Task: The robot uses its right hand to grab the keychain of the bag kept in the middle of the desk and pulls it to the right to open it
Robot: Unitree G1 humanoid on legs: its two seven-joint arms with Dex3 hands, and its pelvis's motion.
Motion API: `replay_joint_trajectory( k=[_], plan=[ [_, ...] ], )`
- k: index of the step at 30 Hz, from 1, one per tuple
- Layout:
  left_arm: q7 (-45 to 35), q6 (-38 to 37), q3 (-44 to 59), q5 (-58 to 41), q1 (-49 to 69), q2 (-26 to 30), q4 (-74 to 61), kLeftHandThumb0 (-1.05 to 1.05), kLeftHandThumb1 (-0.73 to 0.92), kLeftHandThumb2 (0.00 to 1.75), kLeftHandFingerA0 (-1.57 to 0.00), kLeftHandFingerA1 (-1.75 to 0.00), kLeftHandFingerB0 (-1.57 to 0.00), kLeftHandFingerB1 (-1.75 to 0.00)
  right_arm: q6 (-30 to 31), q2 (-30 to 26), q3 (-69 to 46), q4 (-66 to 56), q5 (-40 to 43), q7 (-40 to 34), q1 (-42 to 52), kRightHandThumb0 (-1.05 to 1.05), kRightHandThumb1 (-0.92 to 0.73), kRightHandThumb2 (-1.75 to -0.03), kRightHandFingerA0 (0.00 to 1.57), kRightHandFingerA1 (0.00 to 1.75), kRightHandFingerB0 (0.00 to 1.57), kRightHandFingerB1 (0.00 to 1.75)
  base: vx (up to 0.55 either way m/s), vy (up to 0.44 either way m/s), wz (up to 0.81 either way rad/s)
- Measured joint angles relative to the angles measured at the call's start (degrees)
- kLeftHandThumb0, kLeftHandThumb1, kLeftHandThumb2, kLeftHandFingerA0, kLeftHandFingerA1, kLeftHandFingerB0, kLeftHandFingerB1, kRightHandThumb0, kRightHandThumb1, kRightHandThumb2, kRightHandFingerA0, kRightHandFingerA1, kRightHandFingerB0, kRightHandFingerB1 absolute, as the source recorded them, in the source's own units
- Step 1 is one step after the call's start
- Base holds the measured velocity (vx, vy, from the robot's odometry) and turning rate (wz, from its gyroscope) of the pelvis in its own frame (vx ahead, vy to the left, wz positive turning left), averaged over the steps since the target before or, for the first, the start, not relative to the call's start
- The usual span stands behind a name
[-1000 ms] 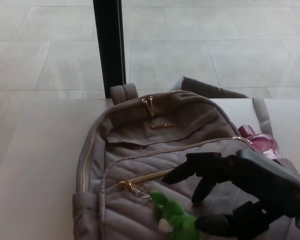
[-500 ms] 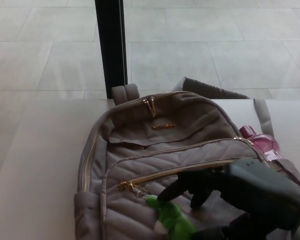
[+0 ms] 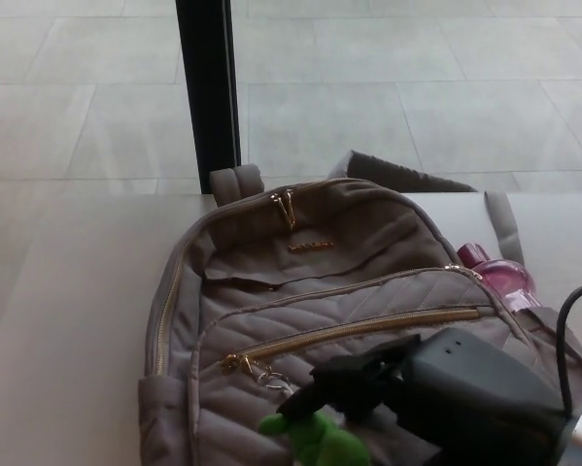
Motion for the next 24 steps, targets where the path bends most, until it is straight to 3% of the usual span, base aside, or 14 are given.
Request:
replay_joint_trajectory(
  k=[1,2,4,6,7,9,11,12,13,14,15,17,18,24],
  plan=[
    [0.05,-0.01,-0.08,0.08,0.01,0.0,0.0,-0.67,0.75,0.63,-0.65,-0.56,-0.52,-0.41,-0.08,0.09,0.12,0.07,-0.43,0.0,0.02,-0.78,-0.54,-0.88,0.83,0.86,0.4,0.6,0.0,0.0,0.0],
    [0.12,-0.01,-0.33,0.22,-0.02,0.03,0.02,-0.67,0.75,0.63,-0.64,-0.54,-0.52,-0.41,-0.35,0.27,0.2,0.33,-0.99,-0.02,0.07,-0.71,-0.69,-0.61,0.84,0.89,0.43,0.56,0.0,0.0,0.0],
    [0.23,-0.02,-0.78,0.43,-0.02,0.08,0.01,-0.67,0.75,0.63,-0.64,-0.54,-0.52,-0.41,-1.37,0.51,0.3,1.04,-2.29,-0.48,0.19,-0.71,-0.69,-0.61,0.84,0.89,0.43,0.56,0.0,0.0,0.0],
    [0.35,-0.02,-1.07,0.56,-0.02,0.14,0.02,-0.67,0.76,0.63,-0.6,-0.52,-0.49,-0.4,-2.75,0.69,0.35,1.64,-3.65,-1.26,0.4,-0.58,-0.69,-0.6,0.89,1.26,0.47,0.62,0.0,0.0,0.0],
    [0.37,-0.01,-1.1,0.57,-0.11,0.13,0.0,-0.68,0.77,0.63,-0.6,-0.56,-0.51,-0.41,-3.48,0.65,0.28,1.84,-4.29,-1.84,0.51,-0.58,-0.67,-0.62,0.94,1.31,0.52,0.62,0.0,0.0,0.0],
    [0.42,-0.01,-1.11,0.57,-0.27,0.12,-0.07,-0.66,0.77,0.62,-0.63,-0.63,-0.48,-0.41,-4.78,0.54,0.07,2.2,-5.64,-3.07,0.72,-0.54,-0.72,-0.68,0.98,1.56,0.62,0.69,0.0,0.0,0.0],
    [0.5,0.0,-1.1,0.56,-0.23,0.1,-0.2,-0.67,0.77,0.63,-0.64,-0.63,-0.5,-0.43,-6.31,0.52,-0.02,3.0,-7.04,-4.73,0.91,-0.52,-0.72,-0.75,1.02,1.63,0.67,0.72,0.0,0.0,0.0],
    [0.52,0.0,-1.1,0.56,-0.23,0.1,-0.2,-0.67,0.79,0.63,-0.62,-0.6,-0.49,-0.41,-6.83,0.52,-0.04,3.31,-7.48,-5.3,0.98,-0.46,-0.67,-0.79,1.14,1.75,0.81,0.79,0.0,0.0,0.0],
    [0.56,0.0,-1.12,0.56,-0.23,0.1,-0.22,-0.66,0.8,0.64,-0.6,-0.54,-0.48,-0.4,-7.73,0.52,-0.09,3.85,-8.26,-6.4,1.12,-0.45,-0.63,-0.83,1.23,1.75,0.86,0.88,0.0,0.0,0.0],
    [0.59,0.0,-1.13,0.58,-0.22,0.1,-0.23,-0.67,0.79,0.63,-0.62,-0.58,-0.49,-0.41,-8.47,0.52,-0.11,4.34,-8.81,-7.38,1.26,-0.54,-0.57,-1.07,1.37,1.43,0.87,0.94,0.0,0.0,0.0],
    [0.59,0.0,-1.13,0.57,-0.24,0.1,-0.23,-0.67,0.79,0.64,-0.61,-0.56,-0.48,-0.41,-9.16,0.53,-0.13,4.77,-9.27,-8.28,1.45,-0.51,-0.66,-0.86,1.2,1.75,0.91,1.03,0.0,0.0,0.0],
    [0.62,0.0,-1.15,0.58,-0.32,0.1,-0.21,-0.67,0.79,0.64,-0.61,-0.56,-0.48,-0.41,-10.65,0.59,-0.15,5.73,-10.4,-10.24,1.86,-0.51,-0.66,-0.86,1.2,1.75,0.91,1.03,0.0,0.0,0.0],
    [0.65,0.0,-1.16,0.58,-0.4,0.1,-0.19,-0.66,0.8,0.64,-0.62,-0.53,-0.49,-0.41,-11.51,0.66,-0.17,6.26,-11.03,-11.33,2.15,-0.5,-0.59,-0.97,1.31,1.75,0.92,1.11,0.0,0.0,0.0],
    [0.69,0.0,-0.9,0.45,-0.79,-0.09,-0.07,-0.64,0.82,0.65,-0.6,-0.55,-0.5,-0.41,-13.95,2.85,-0.45,7.82,-14.78,-15.87,4.61,-0.58,-0.59,-1.01,1.24,1.75,0.91,1.16,0.0,0.0,0.0]
  ],
)
